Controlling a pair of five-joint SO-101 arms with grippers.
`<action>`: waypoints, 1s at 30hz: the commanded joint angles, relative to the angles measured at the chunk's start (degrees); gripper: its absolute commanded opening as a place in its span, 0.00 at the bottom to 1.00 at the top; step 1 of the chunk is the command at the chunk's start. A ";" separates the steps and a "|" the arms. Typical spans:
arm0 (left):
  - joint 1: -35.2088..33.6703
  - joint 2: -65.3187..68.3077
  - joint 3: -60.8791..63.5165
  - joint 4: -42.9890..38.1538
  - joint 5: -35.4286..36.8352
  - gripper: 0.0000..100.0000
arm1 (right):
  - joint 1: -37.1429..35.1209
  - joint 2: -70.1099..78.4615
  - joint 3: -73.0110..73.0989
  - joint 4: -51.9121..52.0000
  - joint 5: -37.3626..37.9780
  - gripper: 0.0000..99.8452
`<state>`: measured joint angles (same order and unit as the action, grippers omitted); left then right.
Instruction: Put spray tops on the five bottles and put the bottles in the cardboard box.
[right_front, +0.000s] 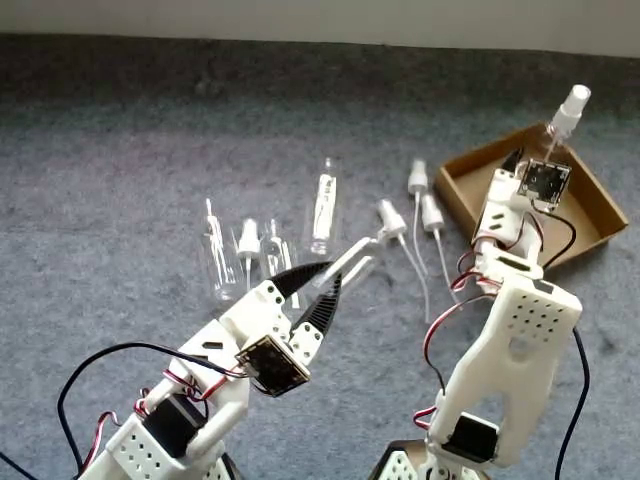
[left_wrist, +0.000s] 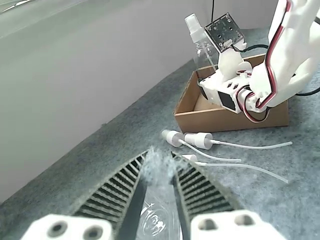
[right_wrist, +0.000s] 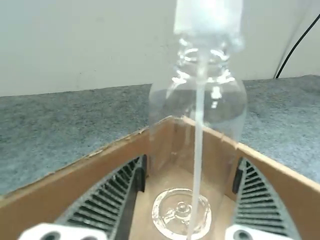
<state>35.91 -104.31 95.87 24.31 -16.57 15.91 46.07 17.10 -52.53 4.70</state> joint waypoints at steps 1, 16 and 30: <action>0.66 -0.40 1.27 0.18 0.35 0.00 | -0.22 -1.01 0.04 -1.27 3.78 0.25; 0.66 -0.40 1.27 0.18 0.35 0.00 | 0.57 -8.92 0.04 13.76 4.04 0.35; 0.66 -0.40 1.27 0.18 0.35 0.00 | 1.27 -26.86 0.04 37.85 -1.85 0.35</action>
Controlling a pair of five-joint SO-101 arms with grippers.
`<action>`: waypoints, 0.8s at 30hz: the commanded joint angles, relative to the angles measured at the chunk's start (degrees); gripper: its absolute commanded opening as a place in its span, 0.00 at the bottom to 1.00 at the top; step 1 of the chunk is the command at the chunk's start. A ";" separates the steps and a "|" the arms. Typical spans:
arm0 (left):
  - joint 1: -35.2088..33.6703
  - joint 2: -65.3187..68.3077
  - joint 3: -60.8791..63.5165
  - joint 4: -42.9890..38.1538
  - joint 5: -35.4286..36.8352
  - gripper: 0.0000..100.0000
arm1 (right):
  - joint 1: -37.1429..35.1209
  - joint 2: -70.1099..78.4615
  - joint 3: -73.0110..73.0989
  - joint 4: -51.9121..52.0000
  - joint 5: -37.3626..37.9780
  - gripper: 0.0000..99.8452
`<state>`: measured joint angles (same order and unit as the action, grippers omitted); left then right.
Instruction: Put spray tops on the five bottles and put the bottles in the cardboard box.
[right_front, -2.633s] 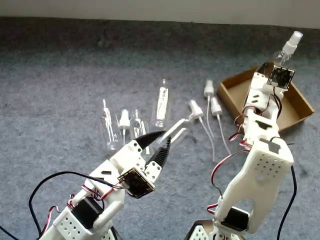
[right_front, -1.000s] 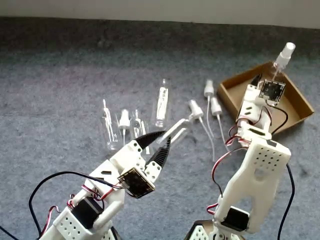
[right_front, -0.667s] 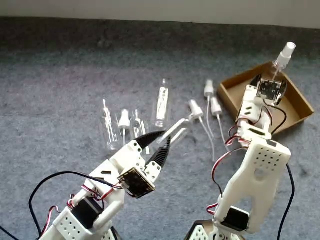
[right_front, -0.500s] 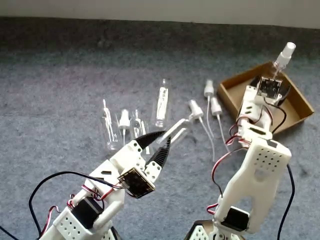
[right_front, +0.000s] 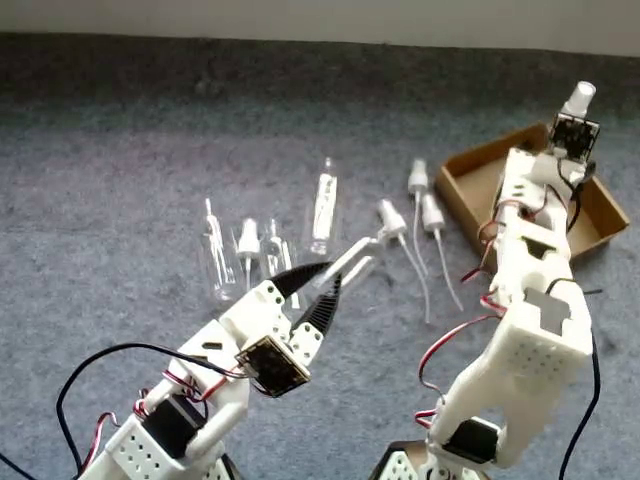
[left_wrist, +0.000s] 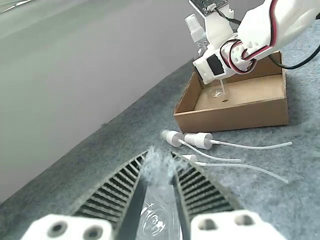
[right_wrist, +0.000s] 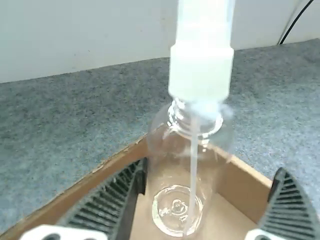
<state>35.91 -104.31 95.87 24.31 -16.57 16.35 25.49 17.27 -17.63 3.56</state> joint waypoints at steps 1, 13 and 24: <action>0.66 -0.40 1.27 0.18 0.35 0.00 | 0.84 -7.16 -0.13 4.35 -0.70 0.35; 0.66 -0.40 1.27 0.26 0.35 0.00 | -0.04 -22.20 -0.22 26.42 -0.35 0.35; 0.66 -0.40 1.27 1.67 0.35 0.00 | 0.22 -35.82 -0.22 42.68 -0.35 0.35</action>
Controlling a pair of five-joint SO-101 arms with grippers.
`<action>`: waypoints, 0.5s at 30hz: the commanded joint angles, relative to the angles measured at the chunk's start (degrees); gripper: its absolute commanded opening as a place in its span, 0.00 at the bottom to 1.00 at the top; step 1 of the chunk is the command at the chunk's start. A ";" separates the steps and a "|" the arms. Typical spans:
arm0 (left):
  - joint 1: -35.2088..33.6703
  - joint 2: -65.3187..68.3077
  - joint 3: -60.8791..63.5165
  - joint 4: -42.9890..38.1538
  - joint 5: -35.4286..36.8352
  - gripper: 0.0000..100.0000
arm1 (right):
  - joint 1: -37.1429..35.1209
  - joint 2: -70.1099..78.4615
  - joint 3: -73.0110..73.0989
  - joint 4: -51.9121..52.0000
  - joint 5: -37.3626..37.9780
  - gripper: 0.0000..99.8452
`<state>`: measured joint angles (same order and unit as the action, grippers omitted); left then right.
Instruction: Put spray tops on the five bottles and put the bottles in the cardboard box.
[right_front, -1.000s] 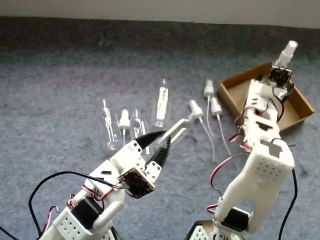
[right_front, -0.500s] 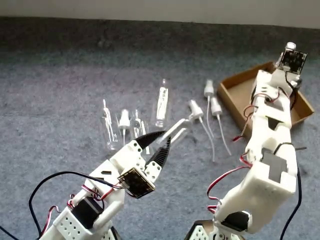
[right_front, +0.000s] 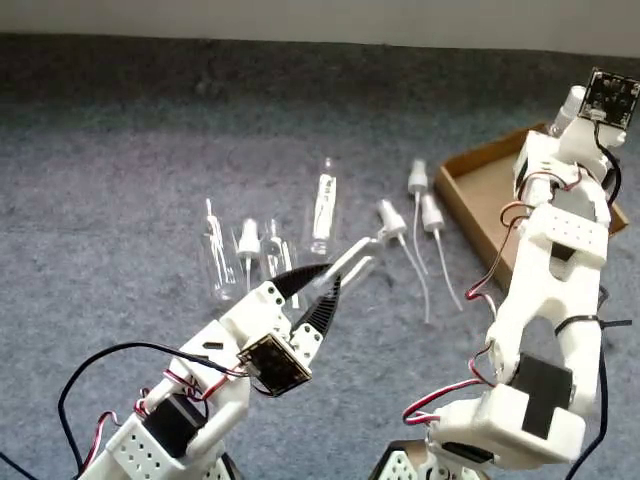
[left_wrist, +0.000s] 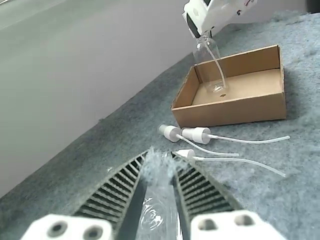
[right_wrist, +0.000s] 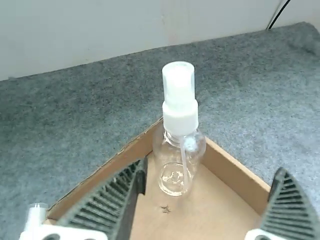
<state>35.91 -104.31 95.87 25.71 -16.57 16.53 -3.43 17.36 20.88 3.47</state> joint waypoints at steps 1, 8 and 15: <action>0.66 -0.40 1.27 0.26 0.35 0.00 | -0.13 -8.66 -0.31 6.37 -0.44 0.35; 0.66 -0.40 1.27 0.35 0.35 0.00 | -2.59 -21.58 -0.66 23.52 -0.62 0.35; 0.22 -0.40 1.27 0.88 0.35 0.00 | -10.33 -28.00 -0.84 39.43 -0.70 0.35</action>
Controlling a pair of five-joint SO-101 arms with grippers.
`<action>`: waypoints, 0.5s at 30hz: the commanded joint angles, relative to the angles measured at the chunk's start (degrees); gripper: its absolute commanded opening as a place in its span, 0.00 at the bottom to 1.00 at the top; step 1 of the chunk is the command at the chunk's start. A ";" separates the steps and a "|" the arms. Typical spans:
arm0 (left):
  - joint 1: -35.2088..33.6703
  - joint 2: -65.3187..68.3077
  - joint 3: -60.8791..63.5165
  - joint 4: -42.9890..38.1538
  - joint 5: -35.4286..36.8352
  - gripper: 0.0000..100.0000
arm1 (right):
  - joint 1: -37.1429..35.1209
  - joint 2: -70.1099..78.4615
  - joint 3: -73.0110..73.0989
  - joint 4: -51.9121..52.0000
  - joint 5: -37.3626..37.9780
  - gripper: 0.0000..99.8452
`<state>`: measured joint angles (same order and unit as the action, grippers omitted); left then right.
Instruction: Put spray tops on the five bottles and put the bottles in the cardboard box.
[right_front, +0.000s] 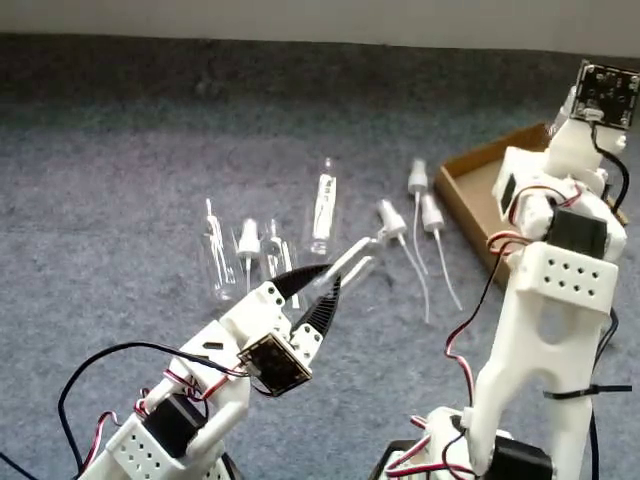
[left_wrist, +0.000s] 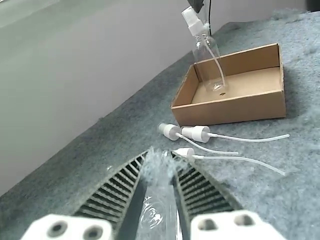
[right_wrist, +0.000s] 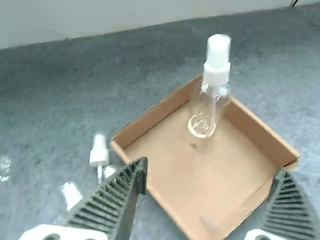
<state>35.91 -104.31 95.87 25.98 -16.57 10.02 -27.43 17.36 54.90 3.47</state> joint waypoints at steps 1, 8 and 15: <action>-0.57 -0.40 1.27 1.67 0.35 0.00 | -5.05 -4.62 -0.84 7.08 -0.70 0.35; -8.57 -0.40 -2.68 5.27 0.35 0.00 | -11.03 -8.66 -0.57 9.89 -0.79 0.35; -21.05 -0.40 -17.54 23.74 0.62 0.00 | -18.24 -15.87 -0.66 18.24 -12.40 0.35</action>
<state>19.74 -104.31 86.02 43.12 -16.57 -4.75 -38.77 17.36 71.78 -5.23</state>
